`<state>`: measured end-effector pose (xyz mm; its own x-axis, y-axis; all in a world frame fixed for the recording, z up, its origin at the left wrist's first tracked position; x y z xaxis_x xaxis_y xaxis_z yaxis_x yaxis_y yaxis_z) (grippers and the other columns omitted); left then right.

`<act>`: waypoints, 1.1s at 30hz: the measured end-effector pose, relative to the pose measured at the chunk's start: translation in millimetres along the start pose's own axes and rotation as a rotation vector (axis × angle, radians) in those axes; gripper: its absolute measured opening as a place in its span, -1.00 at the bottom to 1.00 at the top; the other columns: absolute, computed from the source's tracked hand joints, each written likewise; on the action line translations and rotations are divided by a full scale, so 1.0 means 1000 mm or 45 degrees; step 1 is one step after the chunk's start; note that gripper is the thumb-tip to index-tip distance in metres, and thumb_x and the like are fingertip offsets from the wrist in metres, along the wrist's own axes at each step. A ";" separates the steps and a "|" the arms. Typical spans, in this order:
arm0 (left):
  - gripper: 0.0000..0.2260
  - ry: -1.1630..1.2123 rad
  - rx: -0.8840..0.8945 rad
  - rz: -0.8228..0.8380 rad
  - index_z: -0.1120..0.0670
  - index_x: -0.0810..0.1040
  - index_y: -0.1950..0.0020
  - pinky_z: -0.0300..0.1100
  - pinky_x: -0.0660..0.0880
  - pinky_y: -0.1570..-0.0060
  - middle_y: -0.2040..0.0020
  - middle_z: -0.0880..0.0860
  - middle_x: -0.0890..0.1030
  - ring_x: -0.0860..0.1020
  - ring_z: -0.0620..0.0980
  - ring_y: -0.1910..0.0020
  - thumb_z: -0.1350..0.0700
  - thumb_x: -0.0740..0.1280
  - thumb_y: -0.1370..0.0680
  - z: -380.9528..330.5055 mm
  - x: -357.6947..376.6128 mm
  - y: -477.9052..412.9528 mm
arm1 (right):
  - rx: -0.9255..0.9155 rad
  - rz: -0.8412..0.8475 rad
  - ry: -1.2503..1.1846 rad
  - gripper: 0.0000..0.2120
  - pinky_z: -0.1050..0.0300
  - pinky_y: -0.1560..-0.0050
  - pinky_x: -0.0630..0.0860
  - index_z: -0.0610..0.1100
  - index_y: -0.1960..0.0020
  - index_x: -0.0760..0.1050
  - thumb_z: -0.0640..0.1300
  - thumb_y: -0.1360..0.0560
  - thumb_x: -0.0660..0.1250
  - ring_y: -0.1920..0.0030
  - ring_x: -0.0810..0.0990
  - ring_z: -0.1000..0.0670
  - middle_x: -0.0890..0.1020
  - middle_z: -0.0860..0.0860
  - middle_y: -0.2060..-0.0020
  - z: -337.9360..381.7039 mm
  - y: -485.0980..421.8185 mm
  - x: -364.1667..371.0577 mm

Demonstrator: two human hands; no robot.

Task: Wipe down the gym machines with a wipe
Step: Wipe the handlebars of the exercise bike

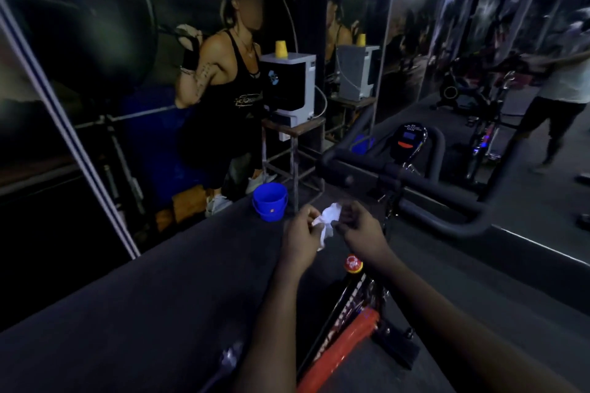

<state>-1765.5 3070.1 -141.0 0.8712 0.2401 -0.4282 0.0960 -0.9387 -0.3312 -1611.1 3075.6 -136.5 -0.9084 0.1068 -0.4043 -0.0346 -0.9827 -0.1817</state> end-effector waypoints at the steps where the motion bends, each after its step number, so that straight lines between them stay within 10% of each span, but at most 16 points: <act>1: -0.93 -0.030 0.009 -0.024 0.14 0.55 0.12 -0.26 0.42 0.22 0.30 -0.07 0.58 0.53 -0.14 0.27 0.29 0.39 -0.49 0.000 -0.010 0.020 | -0.012 0.027 0.001 -0.70 0.06 -0.11 0.55 -0.09 -0.16 0.55 -0.29 -0.46 0.46 0.03 0.66 0.03 0.70 0.01 0.07 0.001 0.017 0.005; 8: -0.80 -0.218 -0.120 -0.152 0.06 0.52 0.14 -0.43 0.35 0.22 0.22 -0.04 0.57 0.49 -0.15 0.26 0.31 0.47 -0.42 0.003 -0.101 0.154 | -0.029 0.307 -0.081 -0.78 0.00 0.04 0.62 0.05 0.09 0.65 0.03 -0.28 0.42 0.19 0.66 0.09 0.72 0.07 0.22 0.010 0.137 0.074; 16: -0.89 -0.283 -0.375 -0.142 0.13 0.61 0.11 -0.34 0.44 0.23 0.27 -0.07 0.62 0.56 -0.25 0.28 0.14 0.40 -0.59 0.024 -0.204 0.263 | 0.025 0.545 -0.264 -0.66 0.04 0.08 0.60 0.05 0.08 0.59 -0.05 -0.16 0.56 0.21 0.64 0.10 0.71 0.06 0.20 0.041 0.257 0.162; 23: -0.81 -0.216 -0.522 0.041 0.21 0.58 0.04 -0.26 0.48 0.41 0.25 0.11 0.67 0.57 -0.07 0.46 0.23 0.20 -0.67 0.080 -0.254 0.303 | 0.022 0.285 0.009 -0.82 0.38 0.28 0.40 -0.08 0.25 0.54 -0.25 -0.37 0.52 0.32 0.57 0.19 0.61 0.07 0.35 0.041 0.308 0.217; 28: -0.86 -0.344 -0.466 0.187 0.19 0.60 0.06 -0.14 0.51 0.17 0.17 0.09 0.68 0.61 0.02 0.23 0.26 0.24 -0.59 0.141 -0.288 0.310 | 0.102 0.128 0.227 -0.91 0.16 0.29 0.40 -0.09 0.14 0.63 -0.22 -0.49 0.36 0.25 0.65 -0.12 0.70 -0.11 0.26 0.044 0.353 0.264; 31: -0.86 -0.436 -0.421 0.373 0.12 0.59 0.11 -0.15 0.41 0.16 0.18 0.02 0.66 0.58 0.03 0.17 0.21 0.25 -0.58 0.181 -0.299 0.315 | 0.233 0.079 0.236 -0.67 0.25 0.10 0.47 -0.02 0.14 0.69 -0.01 -0.62 0.19 0.17 0.71 -0.02 0.75 0.02 0.16 0.035 0.391 0.315; 33: -0.86 -0.508 -0.393 0.488 0.08 0.60 0.07 -0.13 0.46 0.12 0.13 0.03 0.67 0.59 0.03 0.14 0.17 0.25 -0.59 0.199 -0.302 0.319 | 0.063 0.018 0.386 -0.67 0.39 -0.27 0.29 -0.05 -0.22 0.63 -0.19 -0.59 0.16 -0.25 0.62 -0.11 0.62 0.00 -0.27 0.027 0.418 0.346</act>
<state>-2093.6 2747.3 -285.1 0.6301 -0.1097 -0.7687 -0.0012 -0.9901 0.1403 -1950.9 2697.5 -327.8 -0.7432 0.1260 -0.6571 -0.0498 -0.9898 -0.1334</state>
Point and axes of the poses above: each hand's wrist, its own y-axis away from the middle knuckle, its own x-axis out of the palm, z = x × y, the point moved 6 cm from there along -y, towards the middle knuckle
